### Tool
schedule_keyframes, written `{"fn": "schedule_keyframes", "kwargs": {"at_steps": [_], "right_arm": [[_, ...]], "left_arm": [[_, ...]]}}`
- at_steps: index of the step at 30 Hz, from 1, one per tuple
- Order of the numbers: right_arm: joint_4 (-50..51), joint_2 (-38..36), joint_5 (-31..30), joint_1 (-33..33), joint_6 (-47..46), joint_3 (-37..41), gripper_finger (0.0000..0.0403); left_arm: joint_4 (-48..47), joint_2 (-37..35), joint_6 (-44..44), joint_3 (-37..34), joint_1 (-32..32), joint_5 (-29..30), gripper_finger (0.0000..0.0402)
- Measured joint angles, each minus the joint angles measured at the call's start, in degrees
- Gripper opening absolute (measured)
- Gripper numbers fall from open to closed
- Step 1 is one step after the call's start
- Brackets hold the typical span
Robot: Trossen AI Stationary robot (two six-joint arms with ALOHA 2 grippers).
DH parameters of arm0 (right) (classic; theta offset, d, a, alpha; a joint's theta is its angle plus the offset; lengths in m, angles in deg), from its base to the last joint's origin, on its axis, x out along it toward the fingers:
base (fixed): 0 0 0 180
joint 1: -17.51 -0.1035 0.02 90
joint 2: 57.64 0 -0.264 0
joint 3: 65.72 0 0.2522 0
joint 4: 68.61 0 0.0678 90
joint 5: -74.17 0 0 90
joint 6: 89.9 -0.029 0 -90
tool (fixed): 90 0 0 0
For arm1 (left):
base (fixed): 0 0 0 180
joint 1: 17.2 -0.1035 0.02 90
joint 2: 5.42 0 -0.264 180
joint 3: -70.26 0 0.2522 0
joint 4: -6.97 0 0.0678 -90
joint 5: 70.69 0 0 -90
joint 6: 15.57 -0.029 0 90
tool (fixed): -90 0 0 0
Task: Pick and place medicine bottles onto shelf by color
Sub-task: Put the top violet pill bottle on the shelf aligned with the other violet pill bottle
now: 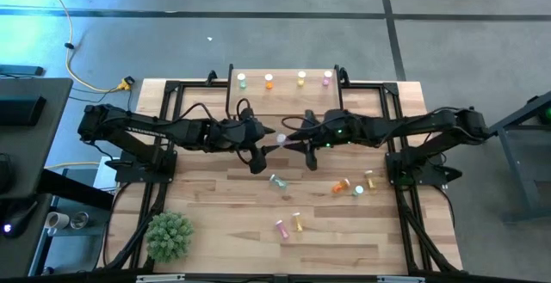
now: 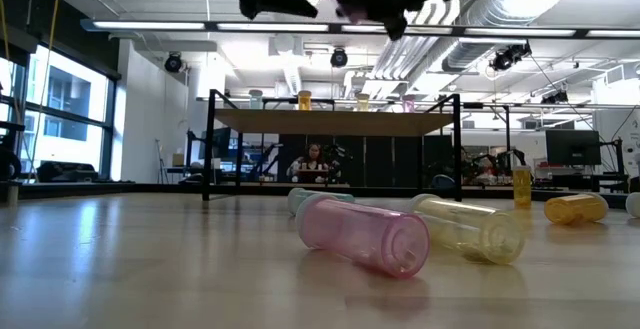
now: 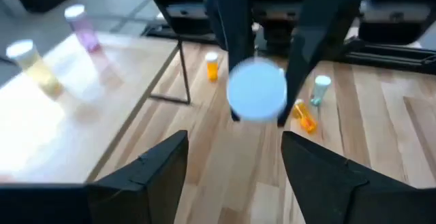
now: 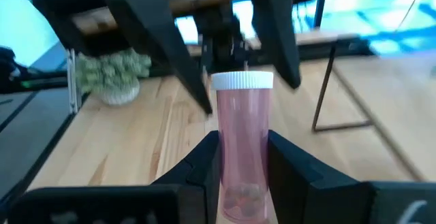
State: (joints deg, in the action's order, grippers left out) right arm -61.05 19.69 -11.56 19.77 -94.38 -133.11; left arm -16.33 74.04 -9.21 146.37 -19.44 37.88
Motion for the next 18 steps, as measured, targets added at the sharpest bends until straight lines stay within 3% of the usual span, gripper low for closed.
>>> {"fn": "schedule_keyframes", "kwargs": {"at_steps": [18], "right_arm": [[-1.6,-8.2,1.8,0.0,8.0,0.0,0.0083]], "left_arm": [[17.7,0.0,-7.0,0.0,0.0,-8.1,0.0227]]}}
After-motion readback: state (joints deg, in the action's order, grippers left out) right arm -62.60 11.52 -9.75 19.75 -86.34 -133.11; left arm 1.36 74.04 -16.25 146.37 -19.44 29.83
